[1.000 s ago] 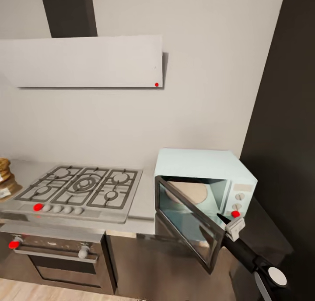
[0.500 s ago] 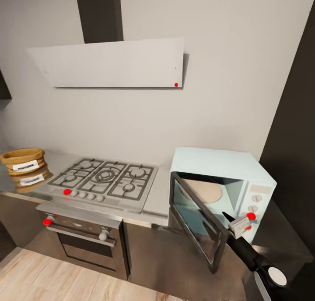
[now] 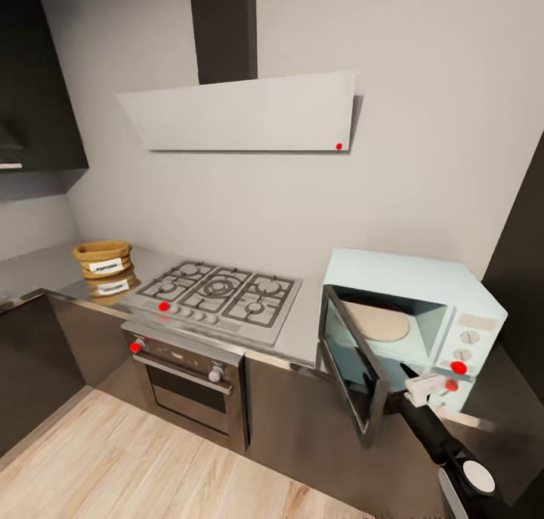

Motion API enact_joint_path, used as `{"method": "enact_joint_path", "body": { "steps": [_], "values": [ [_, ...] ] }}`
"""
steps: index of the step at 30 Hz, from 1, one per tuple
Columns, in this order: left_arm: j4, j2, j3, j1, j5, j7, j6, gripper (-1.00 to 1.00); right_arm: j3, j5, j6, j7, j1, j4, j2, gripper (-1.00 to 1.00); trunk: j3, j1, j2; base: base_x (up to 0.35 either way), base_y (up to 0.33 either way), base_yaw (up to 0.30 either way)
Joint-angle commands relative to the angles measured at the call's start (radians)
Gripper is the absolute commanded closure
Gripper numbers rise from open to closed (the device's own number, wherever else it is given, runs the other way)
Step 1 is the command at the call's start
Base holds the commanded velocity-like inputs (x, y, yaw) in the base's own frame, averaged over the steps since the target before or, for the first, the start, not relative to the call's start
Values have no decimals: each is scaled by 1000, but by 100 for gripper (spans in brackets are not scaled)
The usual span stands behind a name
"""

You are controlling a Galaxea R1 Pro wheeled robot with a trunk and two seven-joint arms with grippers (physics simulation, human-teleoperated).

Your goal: In the kitchen, take the popcorn bag from the countertop, put it into the microwave, and heat it until the popcorn is cooked so the cooked popcorn ends up inside the bag.

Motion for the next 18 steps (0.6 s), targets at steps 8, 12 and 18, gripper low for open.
{"method": "enact_joint_path", "body": {
  "steps": [8,12,18],
  "values": [
    [0,1,5,-1,1,0,-1,-100,-1,-6,-3,-22,-1,-1,1,-100,-2,0,-2,-181,0,258],
    [0,0,5,-1,1,0,-1,-100,-1,-6,-3,-24,-1,-1,2,-100,-2,0,-2,-7,0,258],
    [0,0,5,-1,1,-1,-1,-100,-1,-6,-3,-24,-1,-1,2,-100,-2,0,-2,0,0,258]
  ]
}}
